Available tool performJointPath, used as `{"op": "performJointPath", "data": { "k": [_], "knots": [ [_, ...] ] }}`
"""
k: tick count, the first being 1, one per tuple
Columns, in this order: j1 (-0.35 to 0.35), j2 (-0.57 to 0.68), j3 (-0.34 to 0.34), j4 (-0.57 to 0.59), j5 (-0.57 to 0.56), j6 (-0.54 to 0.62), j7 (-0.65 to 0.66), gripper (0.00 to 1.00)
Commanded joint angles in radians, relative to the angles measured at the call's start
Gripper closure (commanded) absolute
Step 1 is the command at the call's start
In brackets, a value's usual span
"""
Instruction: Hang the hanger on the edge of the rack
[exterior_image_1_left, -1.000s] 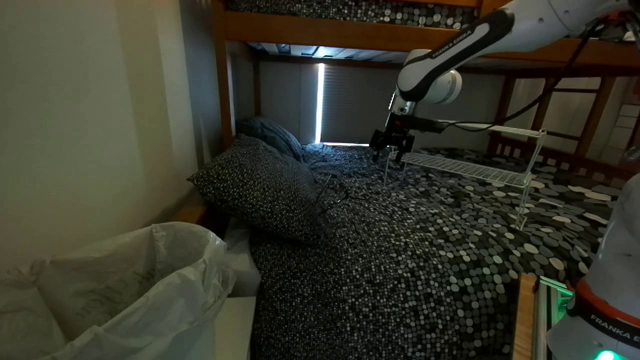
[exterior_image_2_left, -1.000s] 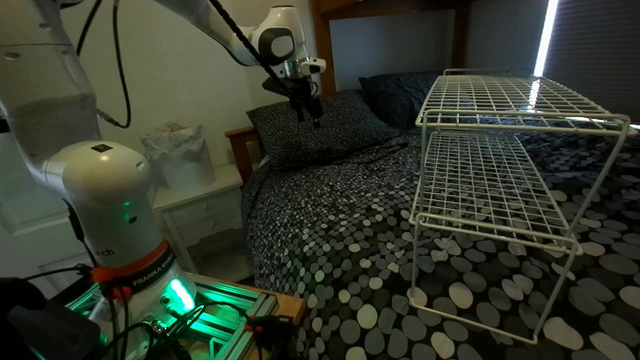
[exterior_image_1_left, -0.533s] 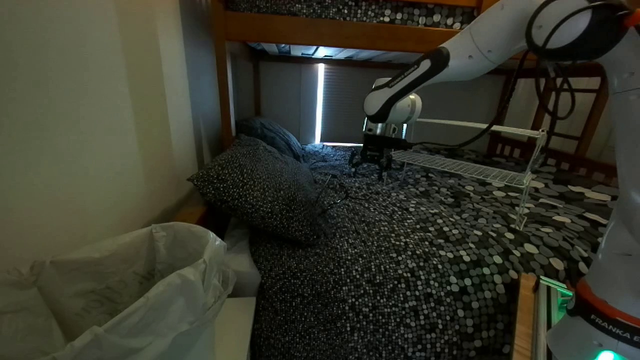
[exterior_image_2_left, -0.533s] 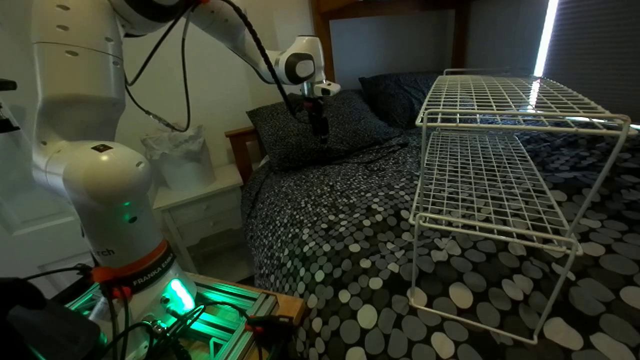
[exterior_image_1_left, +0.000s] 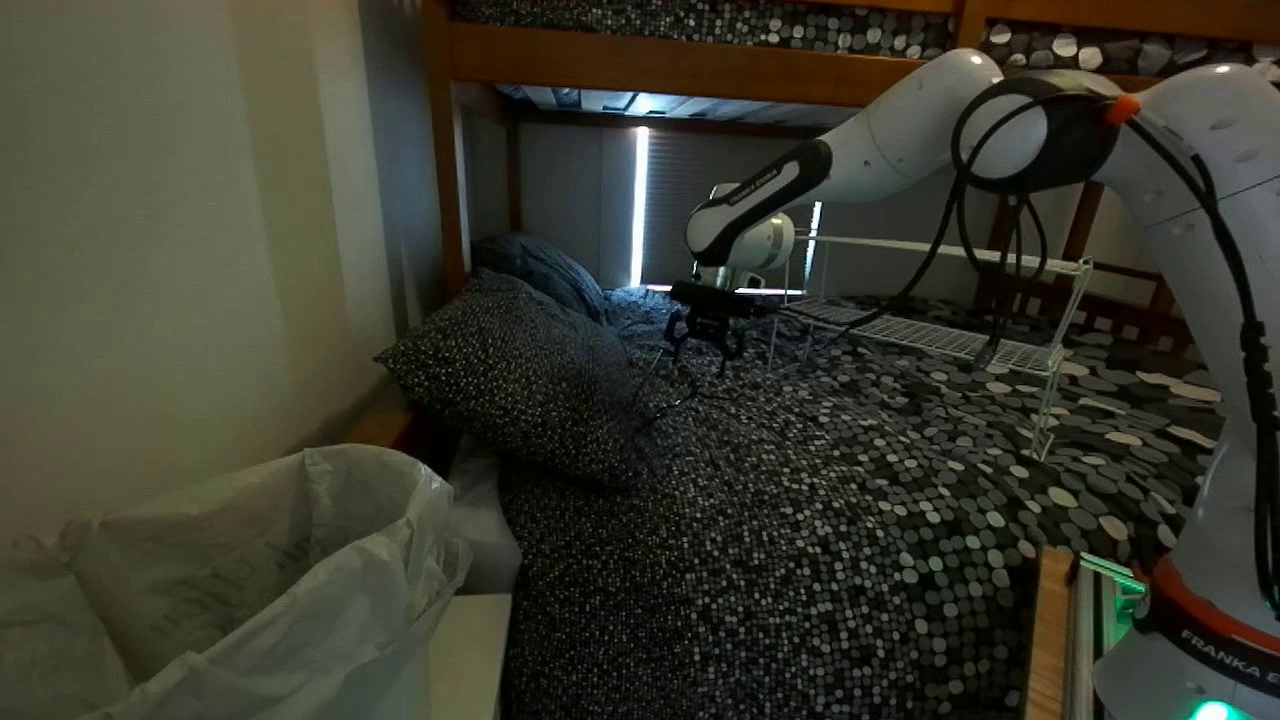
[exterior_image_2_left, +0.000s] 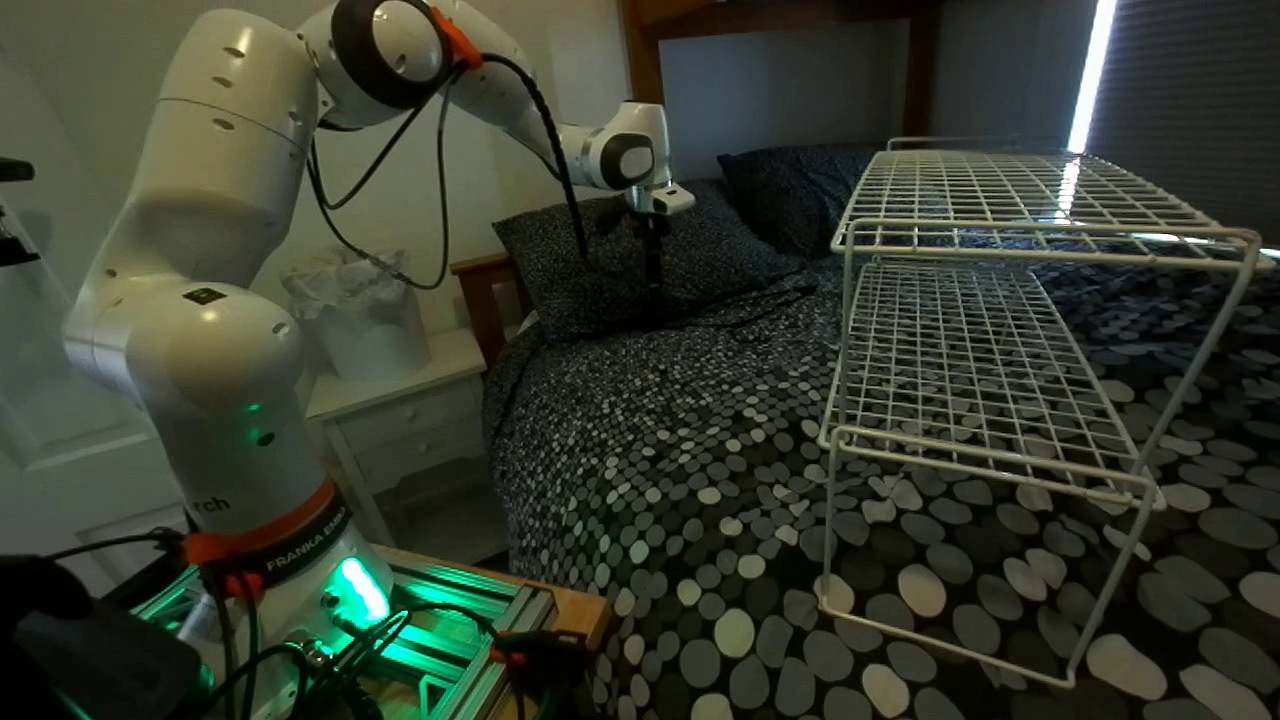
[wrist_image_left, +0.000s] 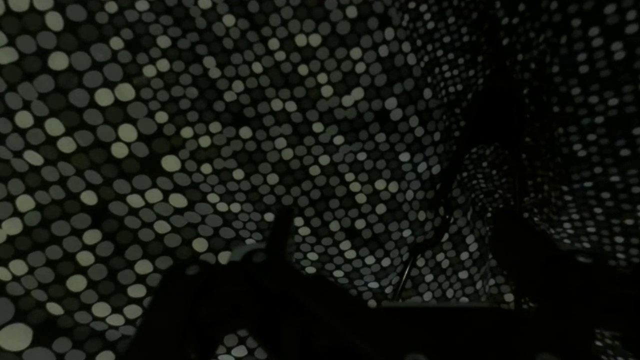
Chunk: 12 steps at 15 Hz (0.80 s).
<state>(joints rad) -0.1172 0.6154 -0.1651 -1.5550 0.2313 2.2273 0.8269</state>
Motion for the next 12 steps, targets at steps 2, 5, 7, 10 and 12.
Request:
{"op": "performJointPath", "data": {
  "k": [2, 5, 7, 10, 12],
  "knots": [
    [-0.001, 0.002, 0.0, 0.004, 0.0, -0.003, -0.003, 0.0],
    [-0.001, -0.002, 0.0, 0.006, 0.0, -0.003, -0.003, 0.0],
    [0.017, 0.039, -0.021, 0.042, -0.013, 0.018, 0.07, 0.0],
    [0.028, 0.155, -0.066, 0.142, -0.039, 0.058, 0.256, 0.0],
    [0.038, 0.22, -0.096, 0.196, -0.066, 0.06, 0.366, 0.0]
  ]
}}
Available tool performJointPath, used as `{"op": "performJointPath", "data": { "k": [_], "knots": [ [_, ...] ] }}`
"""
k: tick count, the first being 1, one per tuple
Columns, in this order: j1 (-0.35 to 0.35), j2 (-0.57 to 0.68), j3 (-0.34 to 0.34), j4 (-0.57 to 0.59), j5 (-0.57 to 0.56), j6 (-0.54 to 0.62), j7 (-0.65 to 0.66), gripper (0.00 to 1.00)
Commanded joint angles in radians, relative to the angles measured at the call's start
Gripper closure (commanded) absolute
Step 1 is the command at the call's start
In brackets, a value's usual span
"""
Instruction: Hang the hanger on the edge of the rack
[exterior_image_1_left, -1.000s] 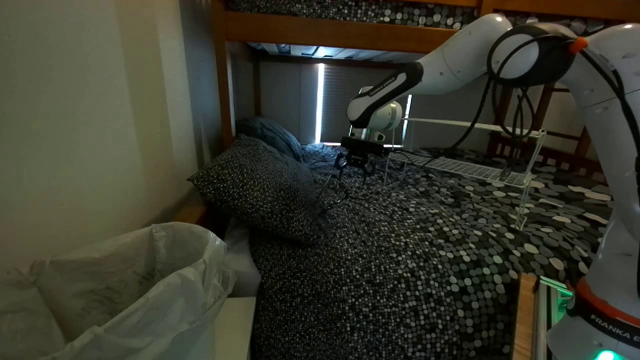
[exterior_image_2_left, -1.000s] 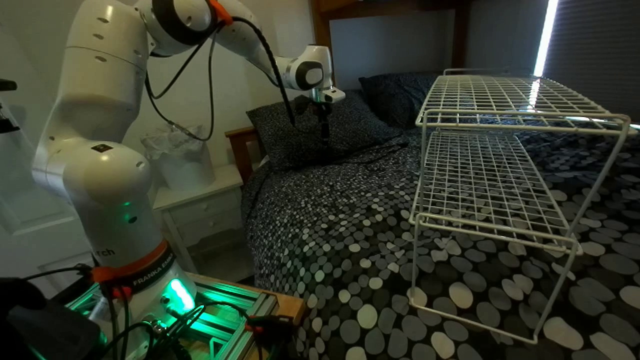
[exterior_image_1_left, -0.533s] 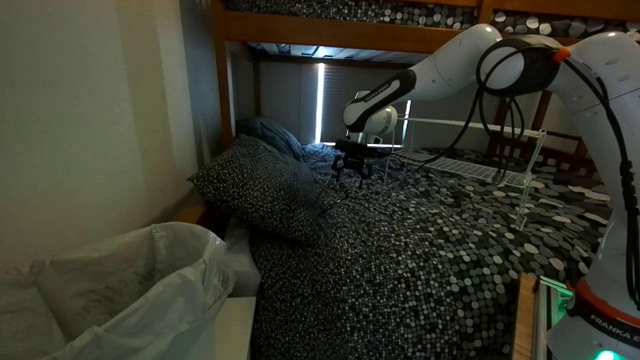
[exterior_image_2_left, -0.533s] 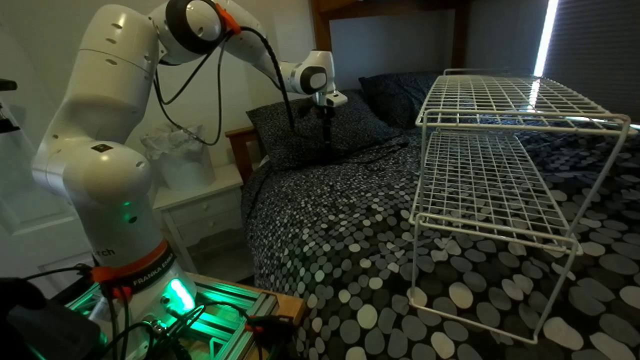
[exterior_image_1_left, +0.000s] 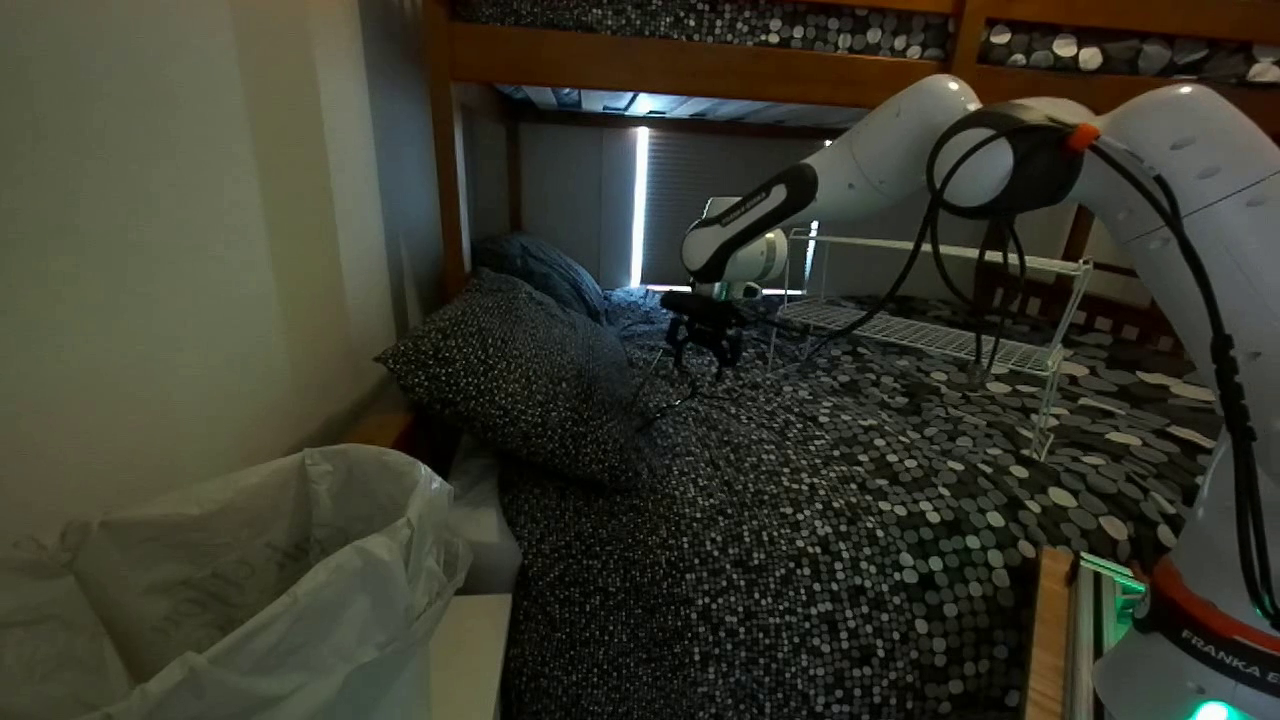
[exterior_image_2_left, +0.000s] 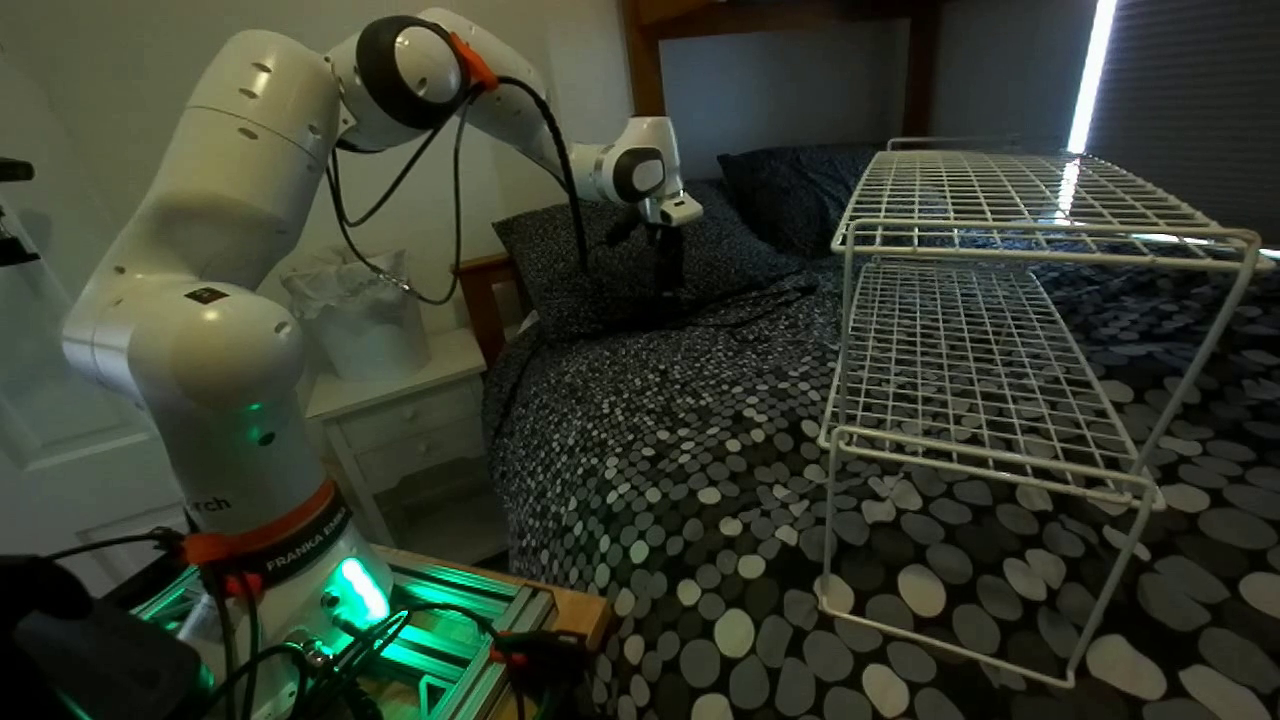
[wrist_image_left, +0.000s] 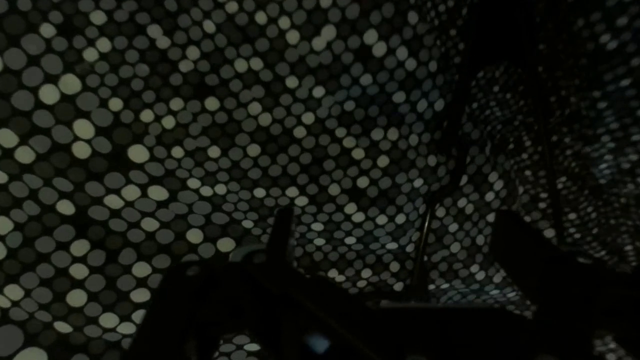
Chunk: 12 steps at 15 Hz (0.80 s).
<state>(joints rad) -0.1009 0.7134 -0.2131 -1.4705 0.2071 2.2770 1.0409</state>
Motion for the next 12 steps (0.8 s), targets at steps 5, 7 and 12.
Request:
{"op": "performJointPath", "data": {
  "k": [5, 7, 12],
  "knots": [
    [0.022, 0.289, -0.077, 0.29, -0.095, 0.013, 0.354, 0.0],
    [0.016, 0.338, -0.079, 0.355, -0.119, 0.012, 0.401, 0.0],
    [-0.008, 0.428, -0.061, 0.47, -0.155, 0.014, 0.41, 0.0]
  ]
}}
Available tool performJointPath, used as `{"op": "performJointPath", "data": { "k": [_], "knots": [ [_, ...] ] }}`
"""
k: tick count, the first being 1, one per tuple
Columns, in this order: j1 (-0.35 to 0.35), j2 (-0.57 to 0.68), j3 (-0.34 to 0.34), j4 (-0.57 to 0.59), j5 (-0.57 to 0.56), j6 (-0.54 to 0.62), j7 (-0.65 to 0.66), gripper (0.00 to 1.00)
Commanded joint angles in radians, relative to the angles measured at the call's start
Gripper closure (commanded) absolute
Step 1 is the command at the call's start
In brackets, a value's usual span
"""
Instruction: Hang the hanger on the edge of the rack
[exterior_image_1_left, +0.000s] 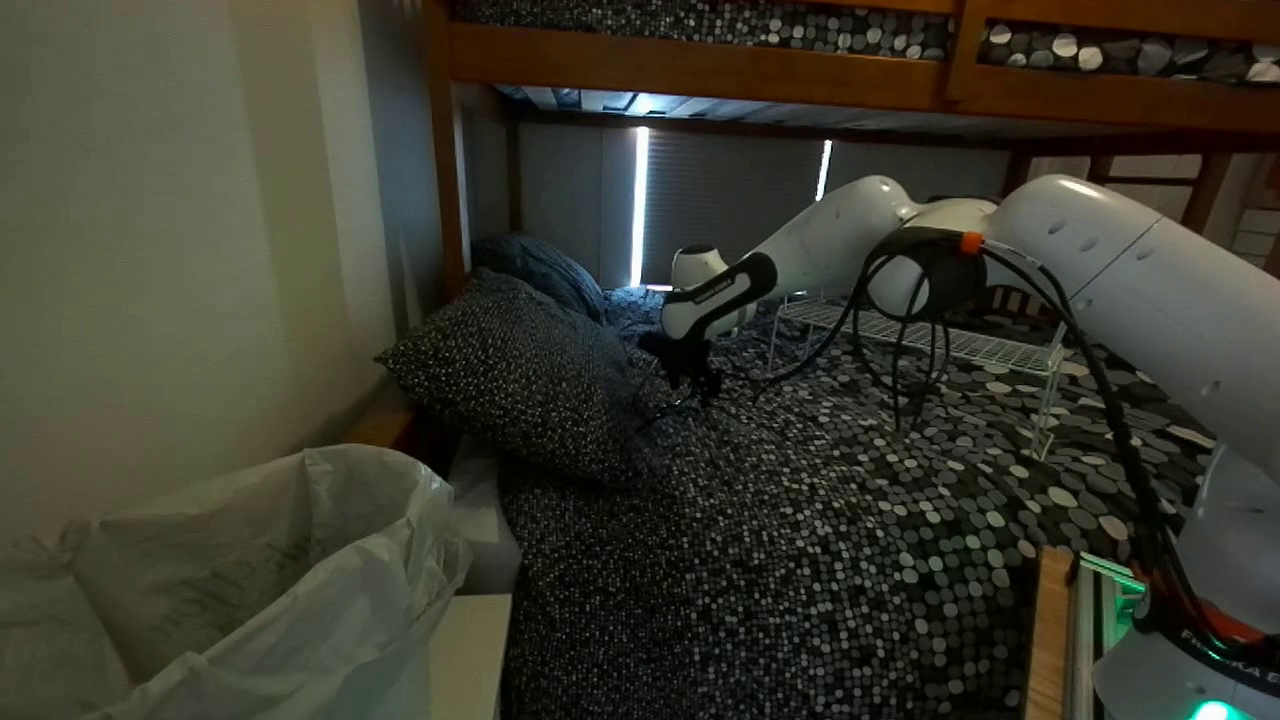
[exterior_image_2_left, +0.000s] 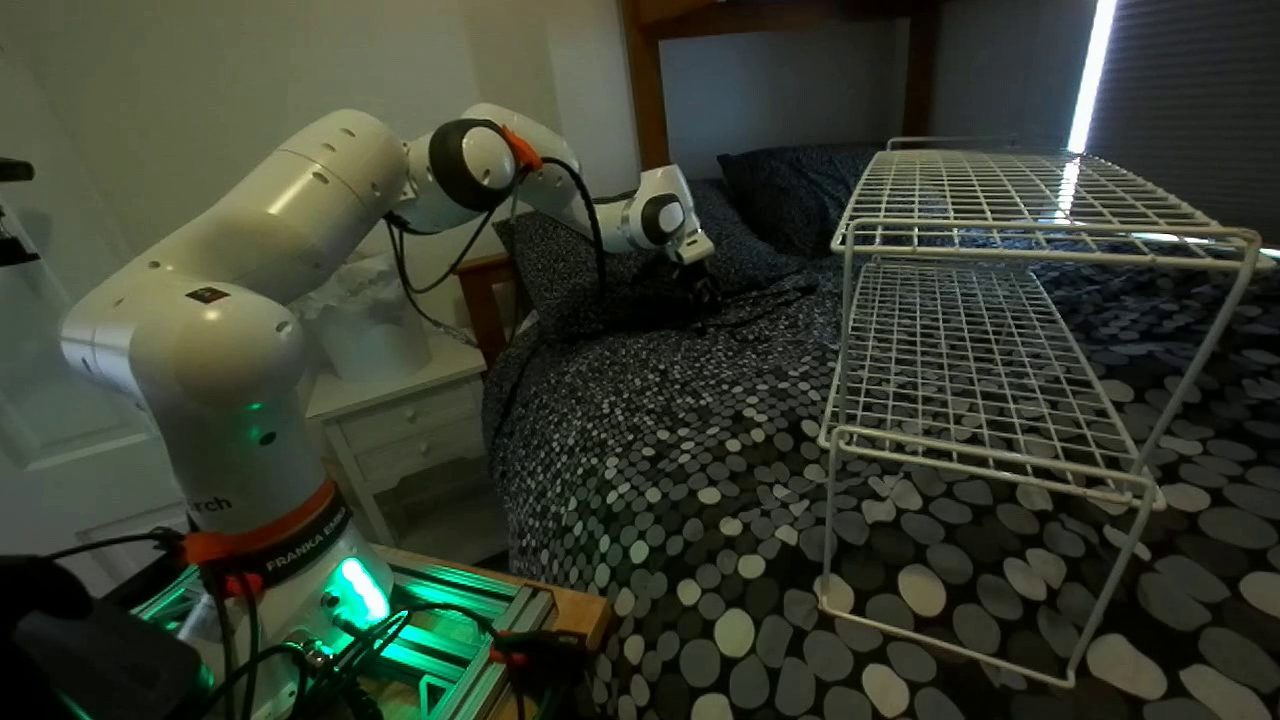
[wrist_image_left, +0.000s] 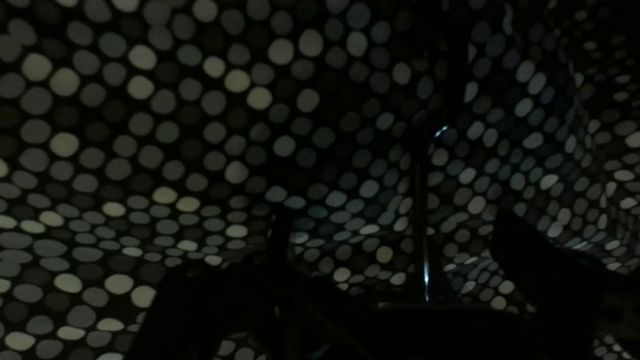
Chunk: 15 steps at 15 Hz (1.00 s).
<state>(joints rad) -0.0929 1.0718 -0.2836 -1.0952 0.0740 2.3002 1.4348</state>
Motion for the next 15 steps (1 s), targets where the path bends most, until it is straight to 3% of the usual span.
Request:
{"op": "performJointPath", "data": {
  "k": [1, 2, 3, 4, 13, 15],
  "knots": [
    [-0.018, 0.08, 0.011, 0.107, -0.023, -0.004, 0.012, 0.0],
    [-0.022, 0.092, 0.014, 0.121, -0.024, 0.007, 0.006, 0.0],
    [-0.024, 0.102, 0.016, 0.133, -0.024, 0.007, 0.003, 0.09],
    [-0.027, 0.111, 0.017, 0.148, -0.023, 0.002, 0.005, 0.26],
    [-0.017, 0.119, -0.001, 0.181, -0.016, -0.051, 0.001, 0.96],
    [-0.017, 0.107, 0.004, 0.176, -0.013, -0.078, -0.01, 1.0]
  ]
}}
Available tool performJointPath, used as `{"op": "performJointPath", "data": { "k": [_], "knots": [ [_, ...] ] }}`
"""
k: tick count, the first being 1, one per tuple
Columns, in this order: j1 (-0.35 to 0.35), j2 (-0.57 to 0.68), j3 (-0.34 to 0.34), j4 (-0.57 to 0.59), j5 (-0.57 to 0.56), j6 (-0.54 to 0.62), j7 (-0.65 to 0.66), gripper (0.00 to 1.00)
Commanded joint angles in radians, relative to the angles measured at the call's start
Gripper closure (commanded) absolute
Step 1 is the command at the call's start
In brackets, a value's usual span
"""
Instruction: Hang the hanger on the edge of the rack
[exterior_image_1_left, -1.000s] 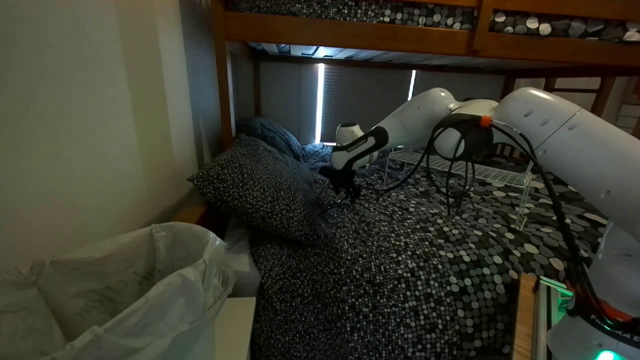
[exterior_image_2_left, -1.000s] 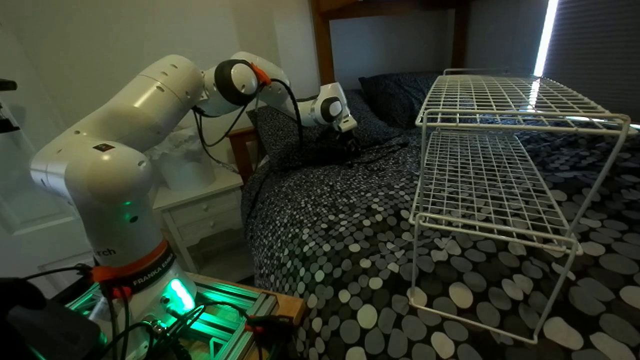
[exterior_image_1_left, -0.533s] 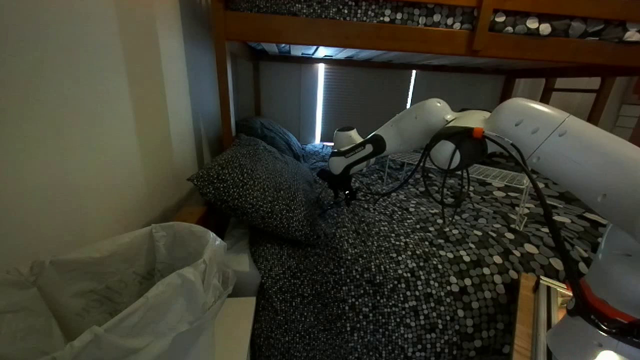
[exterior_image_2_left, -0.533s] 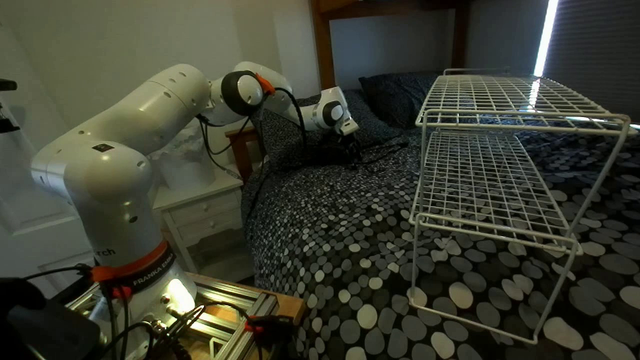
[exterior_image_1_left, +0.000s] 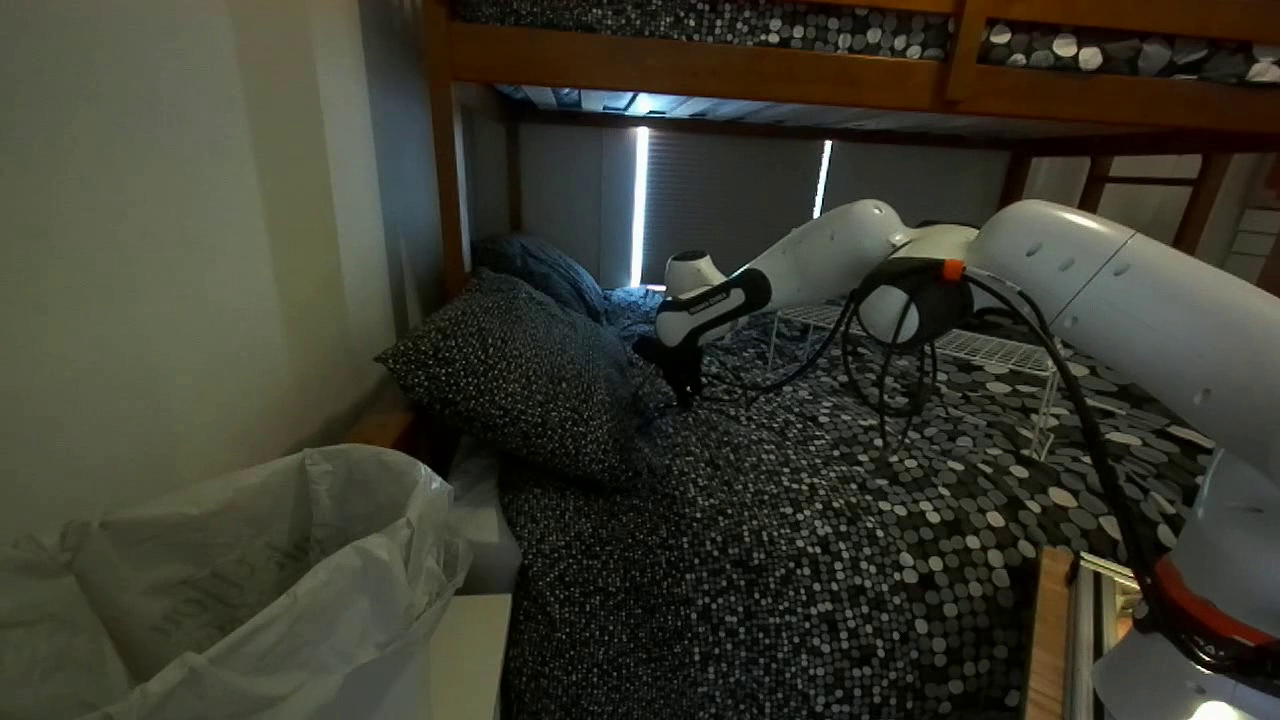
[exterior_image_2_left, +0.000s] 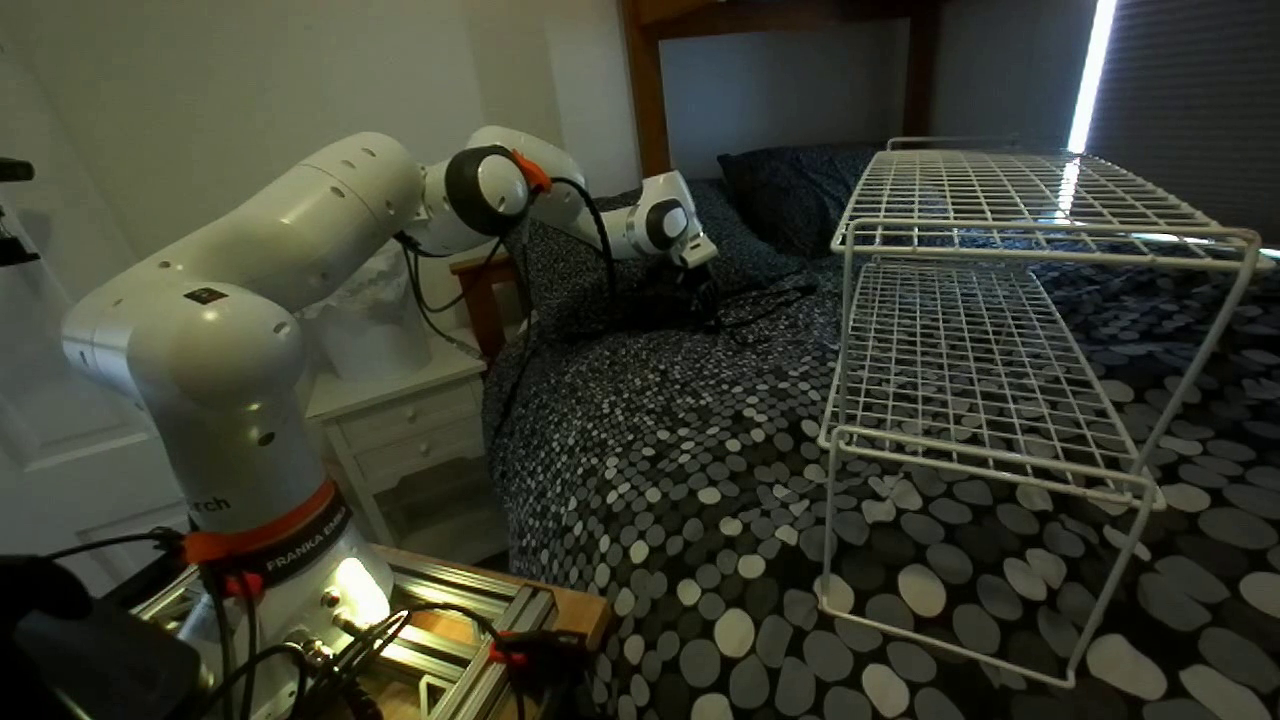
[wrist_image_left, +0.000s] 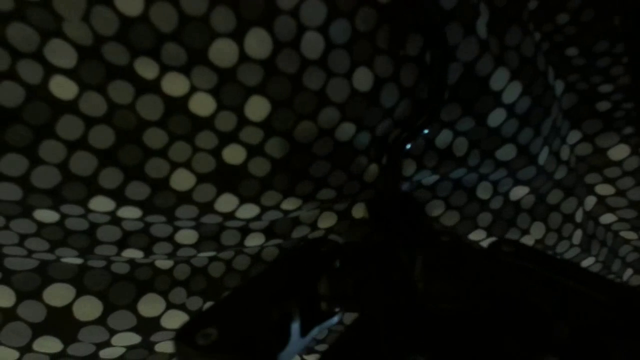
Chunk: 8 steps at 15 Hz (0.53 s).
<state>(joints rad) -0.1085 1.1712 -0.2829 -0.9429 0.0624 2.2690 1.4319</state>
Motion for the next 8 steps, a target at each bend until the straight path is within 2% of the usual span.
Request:
{"op": "performJointPath", "data": {
  "k": [1, 3, 8],
  "knots": [
    [0.007, -0.006, -0.007, 0.011, -0.008, -0.062, 0.003, 1.0],
    [0.012, -0.027, -0.011, 0.004, -0.008, -0.119, 0.006, 0.98],
    [0.064, -0.116, -0.077, -0.062, -0.06, -0.233, 0.011, 0.98]
  ]
}}
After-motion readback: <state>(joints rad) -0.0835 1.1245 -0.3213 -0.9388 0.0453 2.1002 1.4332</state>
